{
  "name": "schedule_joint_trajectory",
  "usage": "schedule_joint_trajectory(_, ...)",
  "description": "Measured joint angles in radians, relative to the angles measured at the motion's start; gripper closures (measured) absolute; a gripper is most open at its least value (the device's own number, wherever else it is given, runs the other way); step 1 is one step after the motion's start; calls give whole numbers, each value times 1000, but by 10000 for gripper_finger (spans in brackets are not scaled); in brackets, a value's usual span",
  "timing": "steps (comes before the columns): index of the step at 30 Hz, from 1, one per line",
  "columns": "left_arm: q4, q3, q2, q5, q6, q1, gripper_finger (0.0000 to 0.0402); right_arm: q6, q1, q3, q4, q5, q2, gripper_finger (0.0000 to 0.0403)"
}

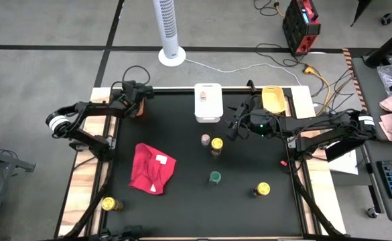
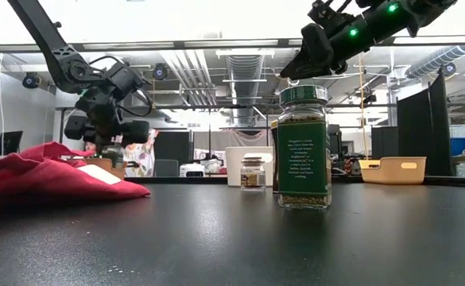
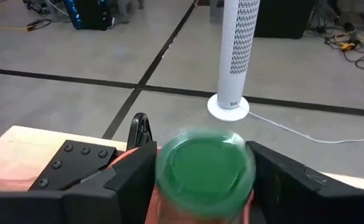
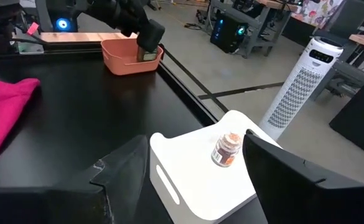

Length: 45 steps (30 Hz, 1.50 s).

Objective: Sort spices by type
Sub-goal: Put the top green seasoning bottle into the orange bin, then put the top yellow seasoning bottle into the yellow bin

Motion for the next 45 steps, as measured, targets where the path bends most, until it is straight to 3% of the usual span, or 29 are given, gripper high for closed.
schedule_joint_trajectory(16,-13,0,-28,36,49,-17,157,4,0,-2,-5,0,0,115)
schedule_joint_trajectory(31,-121,4,-190,59,111,-23,165,4,0,-2,-6,0,0,117)
schedule_joint_trajectory(39,-289,57,-236,91,127,-23,240,4,0,-3,-7,0,0,119)
schedule_joint_trajectory(45,-467,161,-201,112,152,-23,382,4,0,-3,-7,-42,0,132)
